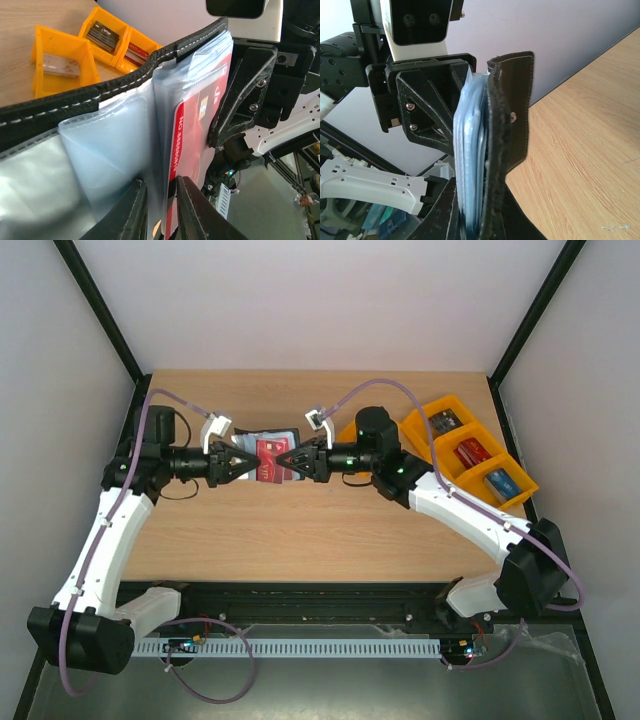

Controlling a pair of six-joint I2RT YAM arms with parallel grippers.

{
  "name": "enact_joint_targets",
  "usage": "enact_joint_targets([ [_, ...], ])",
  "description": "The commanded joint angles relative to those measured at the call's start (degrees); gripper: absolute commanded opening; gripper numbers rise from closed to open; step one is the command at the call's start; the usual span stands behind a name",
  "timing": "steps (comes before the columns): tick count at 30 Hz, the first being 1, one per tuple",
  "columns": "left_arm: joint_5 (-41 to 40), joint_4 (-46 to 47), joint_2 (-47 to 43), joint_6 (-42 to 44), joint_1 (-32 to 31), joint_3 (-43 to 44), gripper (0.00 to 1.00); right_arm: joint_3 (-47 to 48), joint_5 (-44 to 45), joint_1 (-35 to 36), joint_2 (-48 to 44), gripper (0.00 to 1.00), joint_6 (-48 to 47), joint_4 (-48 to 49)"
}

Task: Take the credit cards out of the card holder
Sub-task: Remove the credit card from the card holder.

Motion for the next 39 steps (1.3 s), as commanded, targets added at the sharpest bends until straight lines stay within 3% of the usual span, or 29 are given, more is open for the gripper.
enact_joint_targets([
  [1,-1.53,-0.1,-0.25,1.54,0.15,0.07,0.21,1.41,-4.22,0.79,-1.15,0.02,0.28,5.0],
  [6,2.56,-1.34,-0.47,3.27,0.15,0.08,0.03,1.16,-4.29,0.74,-1.45,0.02,0.25,5.23],
  [13,11.97,-4.18,-1.65,6.84,2.48,1.09,0.02,0.66,-4.56,0.72,-1.63,0.07,0.23,5.62],
  [18,13.64,-3.53,-2.17,5.93,4.74,0.89,0.02,-0.09,-4.18,0.72,-2.19,0.2,-0.03,5.71],
  [22,12.57,-3.57,-2.49,6.04,6.59,0.7,0.02,-0.77,-3.56,0.72,-2.9,0.22,-0.81,5.3],
  [25,12.46,-3.79,-2.79,6.58,7.64,0.29,0.02,-0.84,-3.47,0.7,-2.95,0.18,-1.3,4.55],
  [30,11.24,-6.59,-2.85,10.01,8.56,1.14,0.02,-0.32,-2.98,0.59,-3.27,0.02,-2.38,2.67],
  [39,11.27,-9.43,-3.06,13.31,11.21,1.03,0.02,-0.52,-2.17,-0.52,-4.79,0.02,-3.33,0.8],
])
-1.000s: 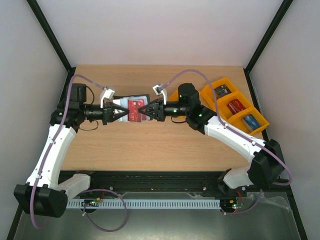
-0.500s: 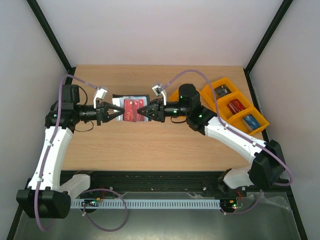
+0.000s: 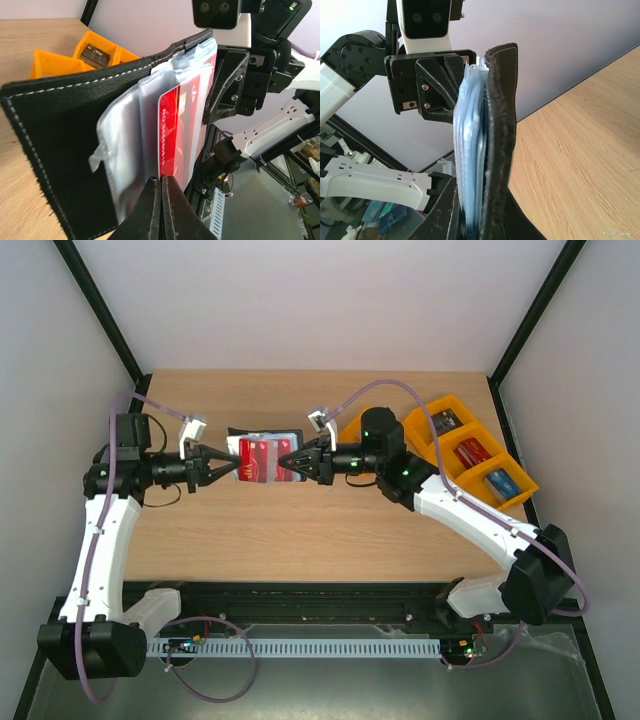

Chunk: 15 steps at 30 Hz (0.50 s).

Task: Take the credit cards out of the card holder
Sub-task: Remove the credit card from the card holder.

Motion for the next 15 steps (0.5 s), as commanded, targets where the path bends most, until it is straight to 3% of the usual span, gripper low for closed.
enact_joint_targets([
  [1,0.11,-2.19,-0.83,3.03,1.11,1.02,0.02,-0.07,-0.83,-0.45,-2.98,0.02,-1.13,0.79],
  [8,-1.4,-4.11,-0.54,4.87,3.34,2.74,0.02,-0.54,-0.73,-1.41,-3.1,0.02,-0.93,0.88],
  [15,-2.55,-1.8,-0.36,0.44,7.46,2.91,0.02,-5.69,0.64,-6.13,-3.94,0.02,2.79,2.64],
])
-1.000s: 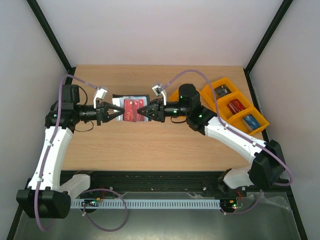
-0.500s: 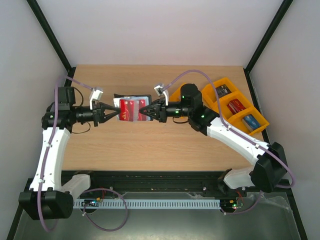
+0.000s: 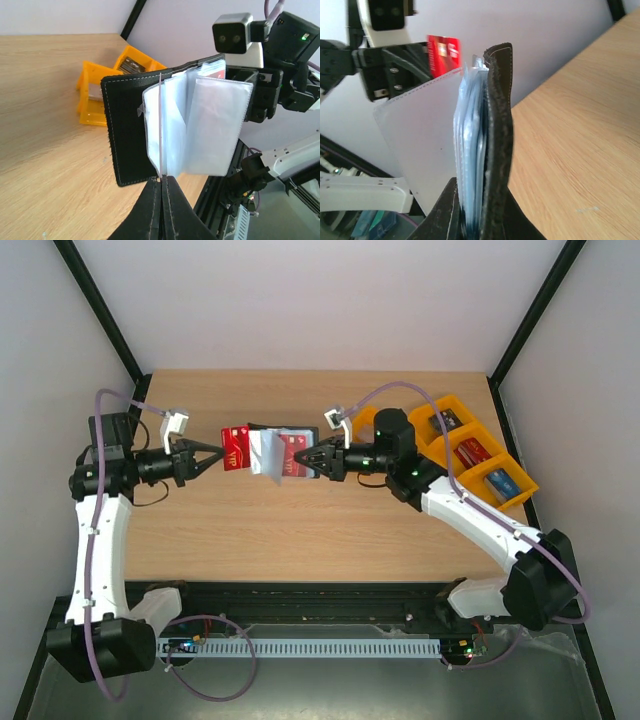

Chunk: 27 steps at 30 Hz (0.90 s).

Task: Take the credit cards out of the card holder
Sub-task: Place the card holder at the center of the board.

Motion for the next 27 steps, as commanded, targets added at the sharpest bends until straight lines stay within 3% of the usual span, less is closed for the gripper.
enact_joint_targets([
  [1,-0.78,0.67,-0.42,-1.23,1.13,0.95,0.02,-2.75,1.18,-1.99,-1.92,0.02,1.8,2.48],
  [7,-3.64,0.38,-0.42,-1.39,1.32,1.83,0.02,-3.62,2.81,-2.32,2.02,0.02,3.98,-0.5],
  [11,-3.49,0.37,0.11,-1.37,1.2,2.67,0.02,-6.58,-1.86,-0.09,9.51,0.02,13.08,8.19],
  [16,-2.66,2.23,1.55,-2.67,1.25,2.75,0.02,-0.45,-2.46,8.16,21.83,0.02,14.7,11.07],
  [19,-2.71,2.33,2.34,-2.25,1.19,2.93,0.02,2.52,-2.49,8.53,28.43,0.02,18.26,13.83],
  [23,-2.42,1.97,3.79,-1.22,1.04,3.03,0.02,8.52,-0.56,8.53,35.81,0.02,13.25,2.22],
  [25,-3.18,1.63,4.36,-0.46,0.61,3.31,0.02,9.94,0.73,8.38,37.61,0.11,10.23,-3.72],
  [27,-4.58,0.75,4.9,0.87,0.05,3.74,0.02,9.95,3.43,7.58,37.25,0.28,7.24,-9.15],
])
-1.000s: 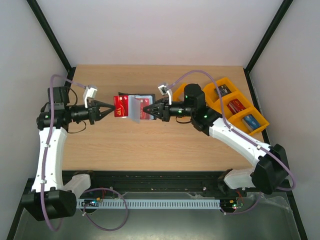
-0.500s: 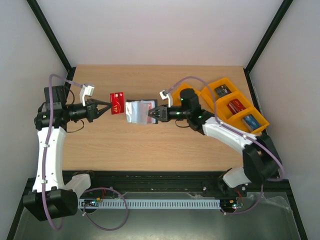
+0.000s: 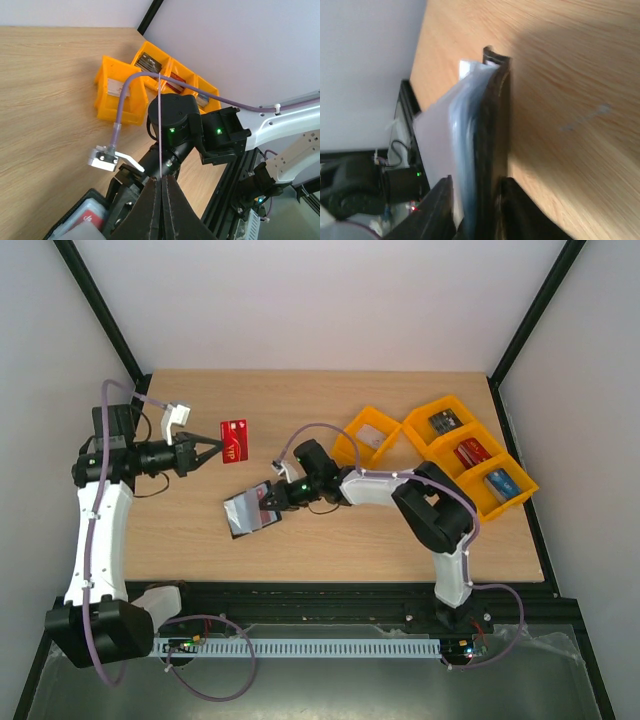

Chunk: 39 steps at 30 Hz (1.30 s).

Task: Take the credit cards out of the card holder
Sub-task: Place the card holder at the center of the board, then place the credit card in the storage box.

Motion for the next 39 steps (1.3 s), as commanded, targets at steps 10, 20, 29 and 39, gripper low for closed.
enact_joint_targets([
  [10,3.39,4.98,1.72,-7.67,-3.42,0.01,0.02,-3.4,30.39,-6.33,-21.97,0.99,-9.85,-25.1],
  [20,3.28,24.53,2.98,-38.45,-8.8,3.05,0.02,-15.9,25.68,0.81,-31.37,0.85,15.6,41.56],
  [29,3.33,26.42,2.13,-40.0,-9.89,3.61,0.02,-13.27,22.67,1.98,-22.73,0.26,26.85,58.81],
  [39,3.01,26.9,1.41,-39.05,-10.01,0.56,0.02,-12.12,19.44,0.22,-22.73,0.02,30.19,59.45],
])
